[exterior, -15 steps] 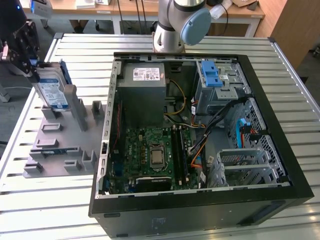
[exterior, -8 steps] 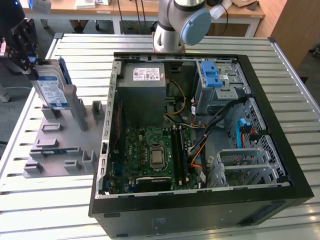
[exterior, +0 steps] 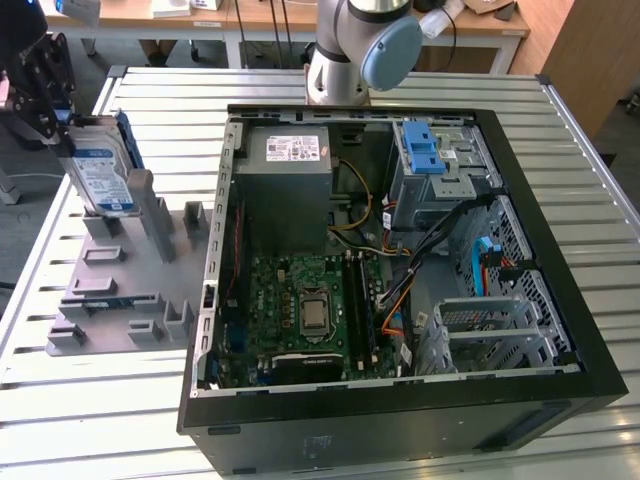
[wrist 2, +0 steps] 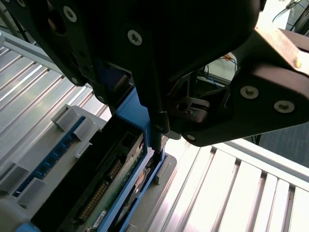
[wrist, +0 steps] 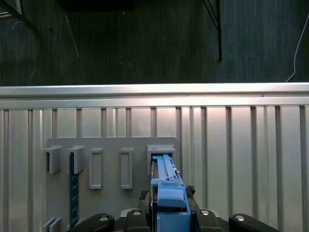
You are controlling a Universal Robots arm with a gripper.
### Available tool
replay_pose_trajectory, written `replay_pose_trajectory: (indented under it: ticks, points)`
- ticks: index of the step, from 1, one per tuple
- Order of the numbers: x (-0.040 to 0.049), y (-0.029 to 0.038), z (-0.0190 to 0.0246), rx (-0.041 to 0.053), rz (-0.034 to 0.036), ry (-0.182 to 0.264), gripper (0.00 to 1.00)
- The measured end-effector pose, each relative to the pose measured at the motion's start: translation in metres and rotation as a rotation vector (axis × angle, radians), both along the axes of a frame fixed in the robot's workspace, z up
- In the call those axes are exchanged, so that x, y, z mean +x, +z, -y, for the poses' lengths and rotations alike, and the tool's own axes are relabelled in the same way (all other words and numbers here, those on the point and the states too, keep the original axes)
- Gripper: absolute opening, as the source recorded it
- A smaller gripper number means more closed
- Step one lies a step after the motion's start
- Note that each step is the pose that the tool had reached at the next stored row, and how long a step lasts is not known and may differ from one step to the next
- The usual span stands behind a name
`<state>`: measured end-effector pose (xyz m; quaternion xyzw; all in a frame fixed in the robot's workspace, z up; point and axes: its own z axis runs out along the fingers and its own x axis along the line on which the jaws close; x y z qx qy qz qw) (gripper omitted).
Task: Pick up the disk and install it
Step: 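Pick up the disk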
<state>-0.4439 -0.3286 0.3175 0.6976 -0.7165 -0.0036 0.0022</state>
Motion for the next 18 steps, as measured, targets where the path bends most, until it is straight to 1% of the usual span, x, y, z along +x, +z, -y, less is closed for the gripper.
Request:
replay_pose_trajectory:
  ticks: [7,18]
  points:
    - [0.0000,0.0025,0.0000,0.0000,-0.0001,0.000,0.36]
    - [0.0000,0.0083,0.0000,0.0001,0.0001,0.000,0.36]
